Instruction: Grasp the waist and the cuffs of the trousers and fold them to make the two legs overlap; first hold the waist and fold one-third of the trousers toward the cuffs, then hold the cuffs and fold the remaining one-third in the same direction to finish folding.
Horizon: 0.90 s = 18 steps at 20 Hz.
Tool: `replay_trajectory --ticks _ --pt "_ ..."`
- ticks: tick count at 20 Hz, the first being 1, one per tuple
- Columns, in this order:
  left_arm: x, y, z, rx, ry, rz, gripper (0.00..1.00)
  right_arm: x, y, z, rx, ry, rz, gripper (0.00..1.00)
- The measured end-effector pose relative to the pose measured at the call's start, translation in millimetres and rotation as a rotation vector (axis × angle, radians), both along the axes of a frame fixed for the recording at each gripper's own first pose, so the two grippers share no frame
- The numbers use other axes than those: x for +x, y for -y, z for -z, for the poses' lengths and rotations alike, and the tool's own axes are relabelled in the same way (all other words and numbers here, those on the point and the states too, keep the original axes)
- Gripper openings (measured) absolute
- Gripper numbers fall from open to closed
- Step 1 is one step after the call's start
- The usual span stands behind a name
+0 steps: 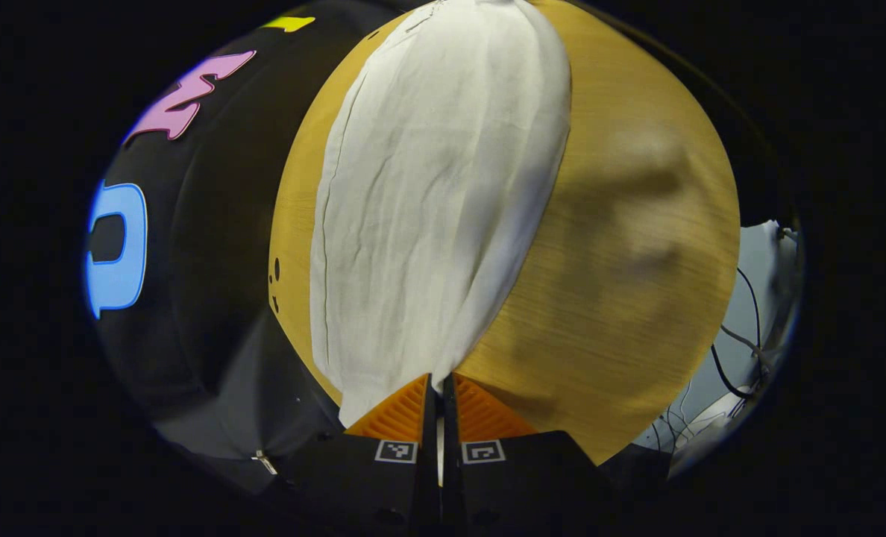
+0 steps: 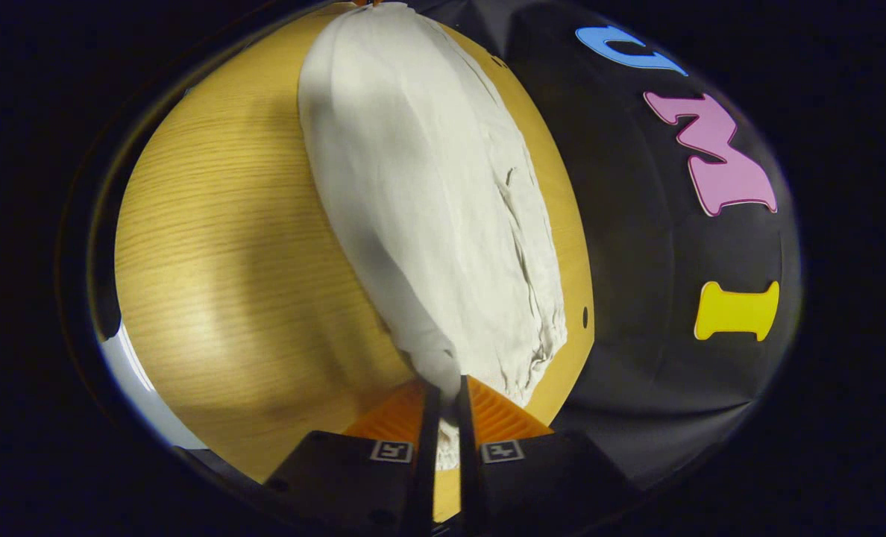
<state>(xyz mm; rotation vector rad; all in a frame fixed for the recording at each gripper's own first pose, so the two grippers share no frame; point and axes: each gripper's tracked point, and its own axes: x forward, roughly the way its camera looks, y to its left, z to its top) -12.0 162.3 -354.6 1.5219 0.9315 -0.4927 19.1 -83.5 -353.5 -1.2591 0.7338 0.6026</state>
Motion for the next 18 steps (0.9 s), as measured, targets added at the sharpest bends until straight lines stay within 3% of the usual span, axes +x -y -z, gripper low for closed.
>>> replay_trajectory --ticks 1,2,4,9,16,17,18 --pt "2 -2 0 -0.006 0.002 -0.011 0.07 -2 -2 -3 0.004 0.002 0.002 0.09" --pt "3 -2 0 -0.01 0.0 -0.02 0.07 -2 1 -1 0.012 -0.014 0.013 0.06" --pt "3 0 -1 -0.03 0.005 -0.026 0.03 -3 4 -4 0.034 -0.03 0.045 0.06" --pt "4 2 -4 -0.073 0.041 -0.058 0.06 2 -8 -52 0.086 0.08 0.048 0.06" --pt "16 17 -59 -0.223 0.137 -0.167 0.06 47 -16 -111 0.186 0.223 0.155 0.06" --pt "25 15 -66 -0.243 0.138 -0.188 0.06 55 -16 -116 0.2 0.234 0.172 0.11" --pt "33 11 -72 -0.249 0.138 -0.207 0.06 58 -16 -120 0.219 0.238 0.188 0.06"
